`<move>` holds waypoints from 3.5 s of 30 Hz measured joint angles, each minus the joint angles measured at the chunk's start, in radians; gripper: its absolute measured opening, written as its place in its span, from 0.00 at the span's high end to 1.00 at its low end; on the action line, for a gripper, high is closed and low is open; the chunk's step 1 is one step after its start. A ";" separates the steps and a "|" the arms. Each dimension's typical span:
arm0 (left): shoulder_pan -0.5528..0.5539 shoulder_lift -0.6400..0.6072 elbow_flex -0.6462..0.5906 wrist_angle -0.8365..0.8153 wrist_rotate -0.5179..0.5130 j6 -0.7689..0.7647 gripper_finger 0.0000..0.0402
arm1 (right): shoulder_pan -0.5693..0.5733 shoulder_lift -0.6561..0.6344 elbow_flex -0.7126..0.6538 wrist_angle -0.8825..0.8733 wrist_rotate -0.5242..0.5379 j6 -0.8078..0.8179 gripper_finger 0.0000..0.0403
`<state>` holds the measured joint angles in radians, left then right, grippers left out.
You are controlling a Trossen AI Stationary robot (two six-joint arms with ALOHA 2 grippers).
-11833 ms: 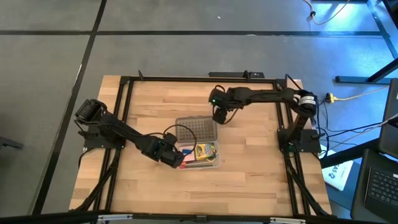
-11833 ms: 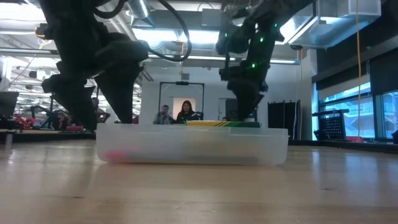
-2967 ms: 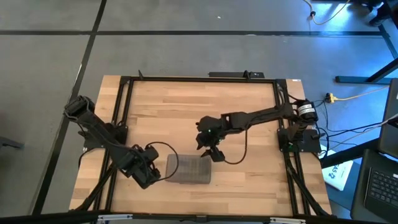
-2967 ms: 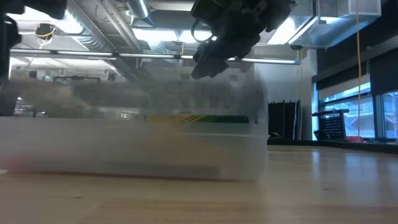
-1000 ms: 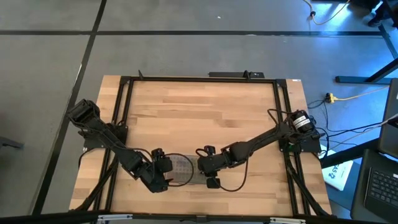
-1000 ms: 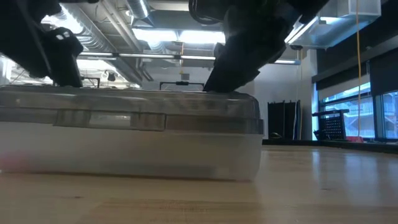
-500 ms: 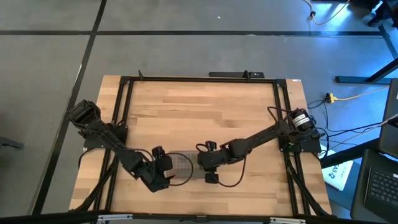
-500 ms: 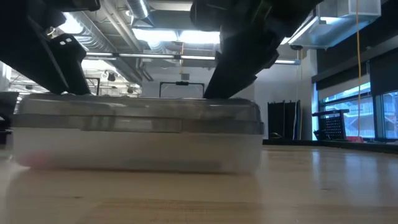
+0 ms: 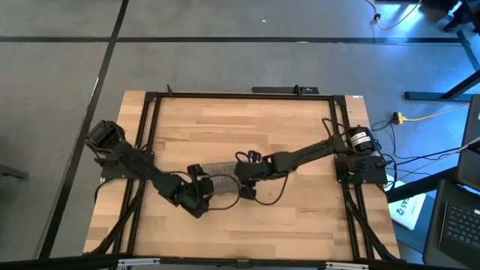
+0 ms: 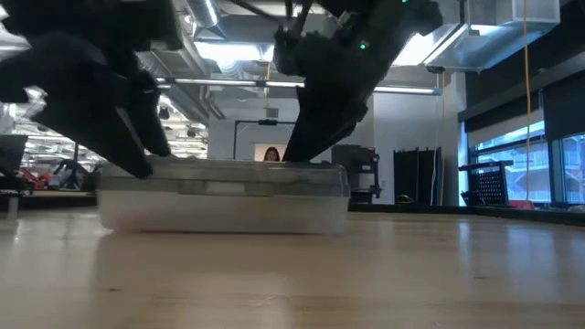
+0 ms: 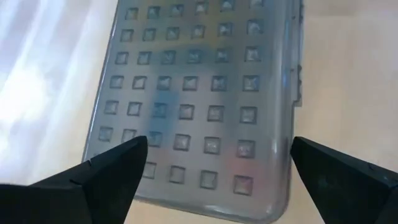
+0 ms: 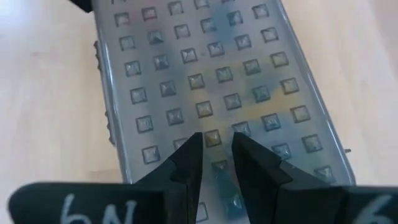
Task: Pack school essentials
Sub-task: Close the black supply box, then return to Home Position
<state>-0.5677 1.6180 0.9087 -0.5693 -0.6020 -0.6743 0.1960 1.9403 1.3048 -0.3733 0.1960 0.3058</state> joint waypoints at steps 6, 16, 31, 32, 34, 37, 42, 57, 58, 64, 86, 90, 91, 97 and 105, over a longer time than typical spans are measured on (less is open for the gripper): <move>0.052 -0.003 -0.003 -0.038 -0.002 0.096 0.02 | -0.056 0.001 -0.001 -0.007 0.042 -0.025 0.77; 0.046 -0.110 0.053 -0.148 -0.008 0.112 0.02 | -0.071 -0.074 0.023 -0.052 0.062 -0.129 0.77; -0.012 -0.397 0.057 -0.179 0.107 0.134 0.02 | -0.066 -0.398 0.041 -0.207 0.145 -0.123 0.77; -0.012 -0.405 0.057 -0.176 0.110 0.133 0.02 | -0.066 -0.424 0.041 -0.229 0.167 -0.106 0.77; -0.012 -0.415 0.057 -0.167 0.110 0.127 0.02 | -0.066 -0.468 0.041 -0.265 0.209 -0.086 0.77; -0.009 -0.418 0.057 -0.163 0.073 0.095 0.02 | -0.062 -0.522 0.041 -0.304 0.264 -0.070 0.77; 0.020 -0.418 0.057 -0.179 0.059 0.048 0.04 | -0.060 -0.572 0.041 -0.318 0.292 -0.076 0.77; 0.197 -0.422 0.057 -0.421 0.026 0.083 0.43 | -0.053 -0.709 0.042 -0.510 0.324 -0.049 0.77; 0.209 -0.425 0.057 -0.455 0.027 0.082 0.45 | -0.053 -0.726 0.042 -0.531 0.333 -0.041 0.77; 0.243 -0.471 0.057 -0.625 -0.021 0.058 0.56 | -0.053 -0.841 0.003 -0.574 0.346 -0.018 0.77; 0.075 -1.116 0.017 -0.528 -0.097 0.052 0.88 | 0.000 -1.310 -0.572 -0.127 0.276 0.003 0.77; 0.041 -1.225 -0.068 -0.379 -0.088 0.134 0.93 | 0.015 -1.353 -0.653 -0.019 0.242 -0.004 0.77; 0.033 -1.246 -0.090 -0.343 -0.079 0.152 0.94 | 0.019 -1.361 -0.669 0.010 0.232 -0.002 0.77; -0.002 -1.349 -0.215 -0.158 -0.022 0.284 0.99 | 0.049 -1.400 -0.764 0.154 0.137 -0.024 0.77; -0.033 -1.458 -0.353 0.078 0.071 0.398 1.00 | 0.087 -1.471 -0.866 0.265 0.133 -0.028 0.77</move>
<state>-0.6005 0.1597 0.5562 -0.4916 -0.5309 -0.2768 0.2831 0.4694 0.4388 -0.1081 0.3290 0.2780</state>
